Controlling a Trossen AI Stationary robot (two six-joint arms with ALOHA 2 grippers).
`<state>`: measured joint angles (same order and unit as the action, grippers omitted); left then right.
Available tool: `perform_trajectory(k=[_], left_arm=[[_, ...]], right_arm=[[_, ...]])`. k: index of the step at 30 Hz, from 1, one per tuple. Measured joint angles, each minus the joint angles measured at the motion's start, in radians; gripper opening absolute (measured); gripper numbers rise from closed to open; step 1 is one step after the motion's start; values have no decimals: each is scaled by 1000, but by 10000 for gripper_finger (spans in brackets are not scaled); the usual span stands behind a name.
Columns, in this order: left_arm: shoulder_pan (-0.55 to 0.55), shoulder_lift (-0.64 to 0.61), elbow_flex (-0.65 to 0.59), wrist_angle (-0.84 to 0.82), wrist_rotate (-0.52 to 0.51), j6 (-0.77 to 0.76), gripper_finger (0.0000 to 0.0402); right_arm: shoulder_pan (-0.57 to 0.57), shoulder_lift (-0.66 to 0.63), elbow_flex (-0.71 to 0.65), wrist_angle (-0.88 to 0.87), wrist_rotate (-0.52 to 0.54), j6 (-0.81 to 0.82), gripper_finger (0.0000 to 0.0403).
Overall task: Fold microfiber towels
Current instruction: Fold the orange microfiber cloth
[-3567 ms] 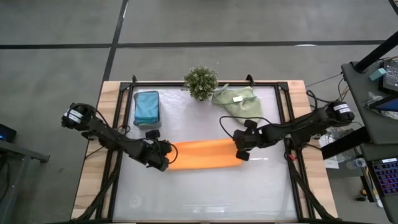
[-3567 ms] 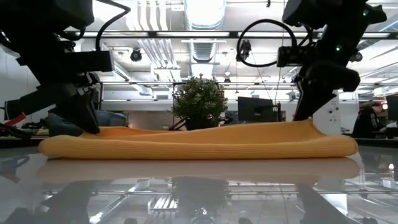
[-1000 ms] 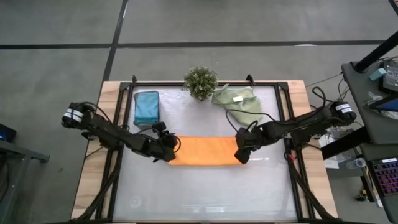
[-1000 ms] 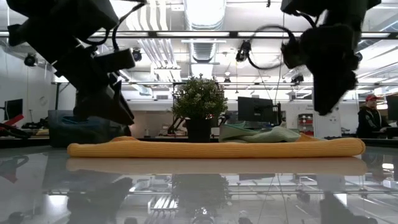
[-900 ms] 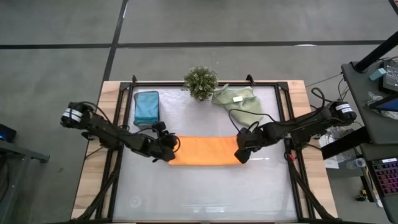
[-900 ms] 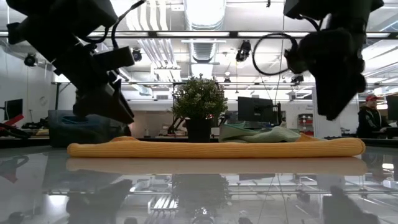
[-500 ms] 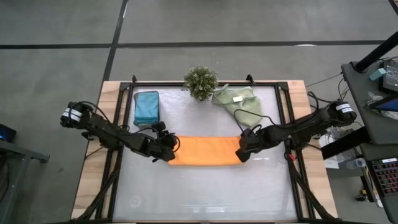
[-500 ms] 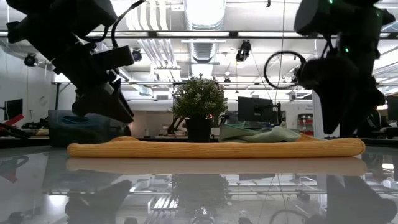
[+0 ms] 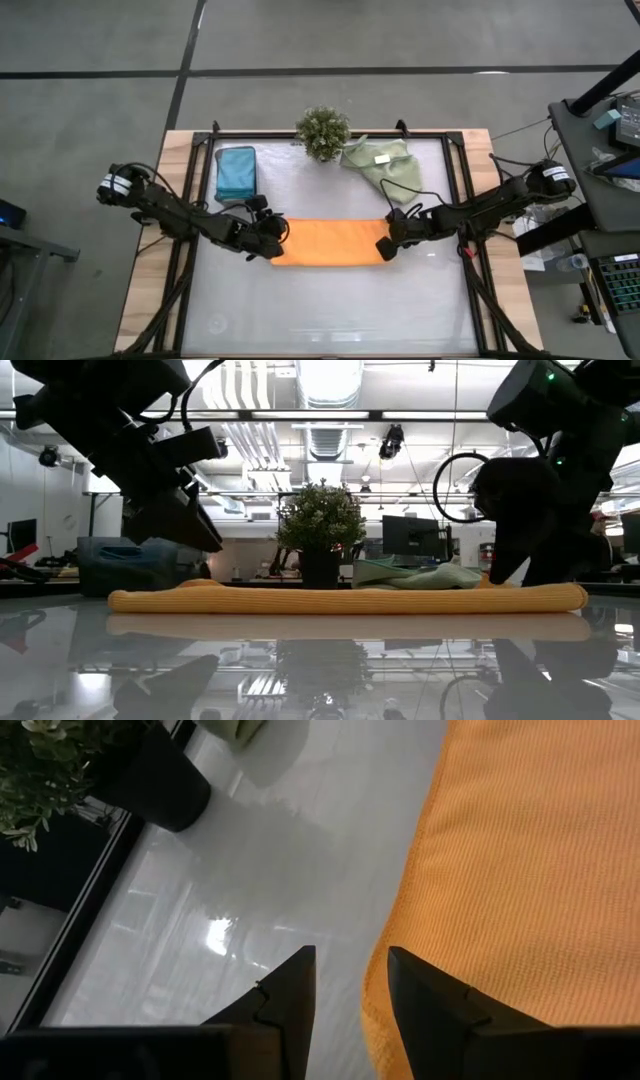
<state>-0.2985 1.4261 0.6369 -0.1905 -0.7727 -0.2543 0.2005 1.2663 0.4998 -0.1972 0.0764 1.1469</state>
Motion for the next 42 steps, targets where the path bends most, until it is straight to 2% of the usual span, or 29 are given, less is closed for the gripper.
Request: perform_trajectory(k=[6,11,18,29,32,38,42], left_arm=[[0,0,0,1,-1,0,112],[0,0,0,1,-2,2,112],[0,0,0,3,-3,1,112],[-13,-15,12,-33,-3,-18,112],[-37,-30,22,-39,25,-19,112],[-125,-72,23,-65,217,-49,112],[-190,-92,22,-166,248,-169,112]], right_arm=[[0,2,-18,77,-4,-4,293],[0,5,-21,116,-9,-12,262],[0,5,-22,123,-9,-19,181],[0,5,-22,180,29,-77,23],[0,0,-22,179,29,-92,12],[0,-58,-20,135,30,-111,10],[0,-123,13,-18,53,-112,9]])
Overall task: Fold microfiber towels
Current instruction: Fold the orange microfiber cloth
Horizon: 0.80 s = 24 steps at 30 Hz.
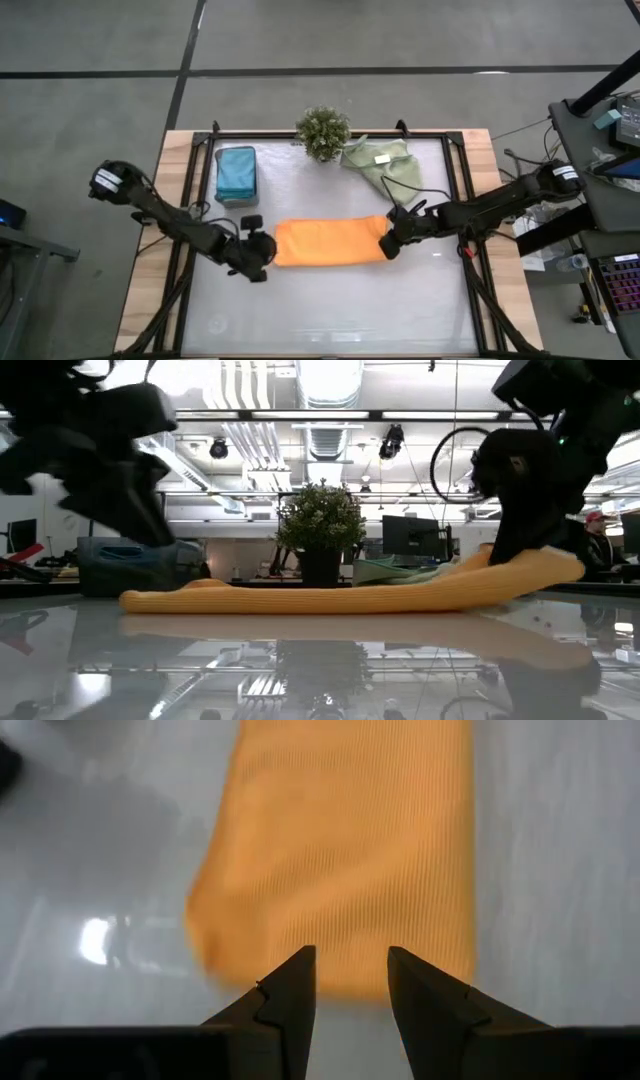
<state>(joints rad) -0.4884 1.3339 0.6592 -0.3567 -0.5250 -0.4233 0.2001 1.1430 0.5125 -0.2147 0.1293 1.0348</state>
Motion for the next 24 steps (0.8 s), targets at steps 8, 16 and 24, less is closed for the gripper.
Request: perform_trajectory(k=[8,16,24], left_arm=[[-37,47,-30,28,1,-139,112],[-29,162,-30,206,-8,-39,112],[-28,247,-30,247,-14,-41,112]], right_arm=[[-1,-40,200,-416,57,-24,9],[0,125,329,-234,-1,-89,9],[-23,384,516,-38,-40,-218,9]])
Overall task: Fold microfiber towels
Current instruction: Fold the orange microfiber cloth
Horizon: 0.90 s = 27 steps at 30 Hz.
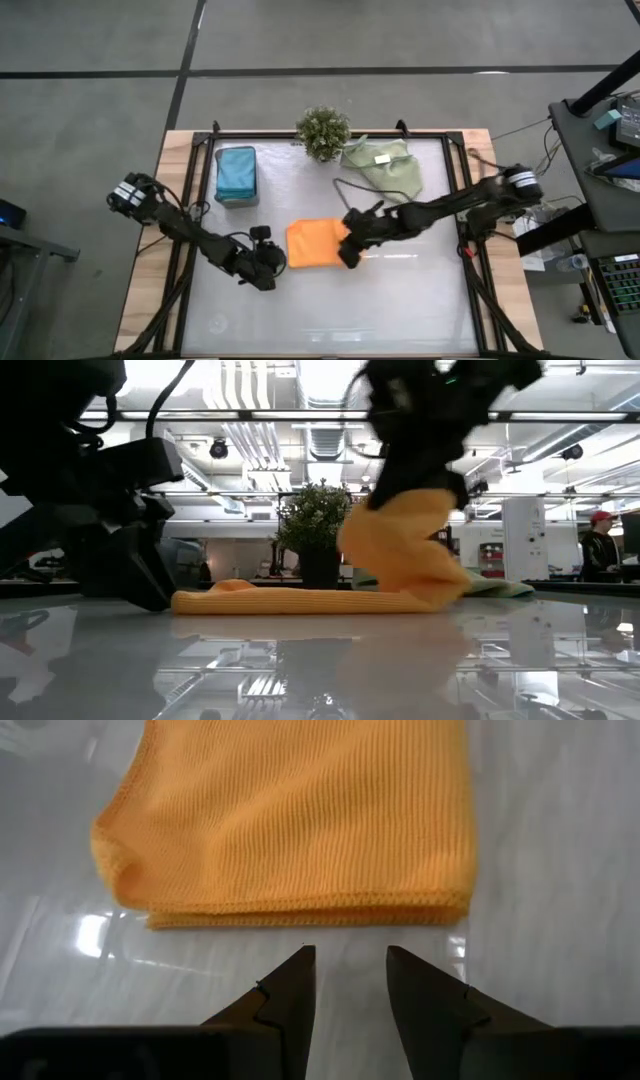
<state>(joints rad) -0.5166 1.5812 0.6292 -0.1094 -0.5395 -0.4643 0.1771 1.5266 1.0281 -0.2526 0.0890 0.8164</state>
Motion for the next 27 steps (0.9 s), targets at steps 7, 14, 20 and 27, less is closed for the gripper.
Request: perform_trajectory(k=[7,14,20,27], left_arm=[[0,14,0,25,-18,0,112],[0,15,0,29,-18,1,112],[0,15,0,32,-20,1,112],[0,15,0,33,-31,1,112]], right_arm=[[-34,223,222,2,20,-127,9],[-62,362,348,-29,27,-189,12],[-64,412,382,-26,25,-210,14],[-66,430,388,-7,26,-208,76]])
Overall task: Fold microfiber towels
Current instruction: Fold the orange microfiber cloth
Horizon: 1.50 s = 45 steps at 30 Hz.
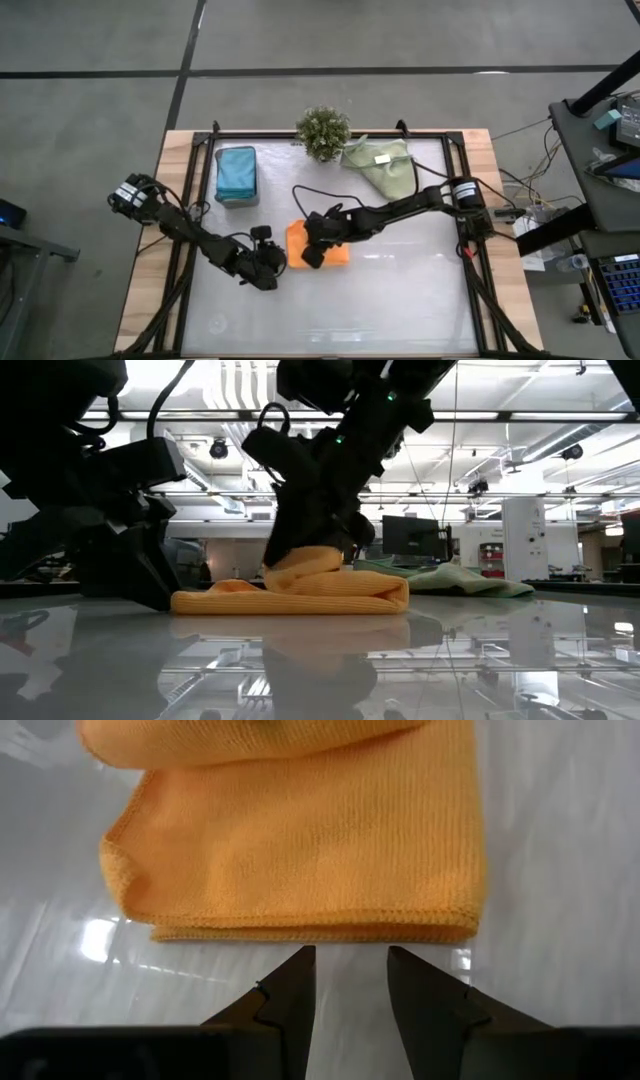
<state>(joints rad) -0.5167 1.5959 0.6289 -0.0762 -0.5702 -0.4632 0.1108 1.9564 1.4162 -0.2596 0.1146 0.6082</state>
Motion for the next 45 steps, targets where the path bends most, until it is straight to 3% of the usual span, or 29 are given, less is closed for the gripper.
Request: perform_trajectory(k=[8,16,31,37,45], left_arm=[[0,0,0,8,-22,7,112],[0,0,0,8,-22,9,112],[7,0,0,8,-26,10,112],[7,0,0,9,-26,25,112],[11,0,0,14,-31,32,112]], right_arm=[[0,3,3,95,-2,-30,175],[10,3,14,126,-5,-114,215],[93,-25,46,112,16,-358,206],[124,13,13,135,125,-387,179],[129,140,15,284,191,-428,130]])
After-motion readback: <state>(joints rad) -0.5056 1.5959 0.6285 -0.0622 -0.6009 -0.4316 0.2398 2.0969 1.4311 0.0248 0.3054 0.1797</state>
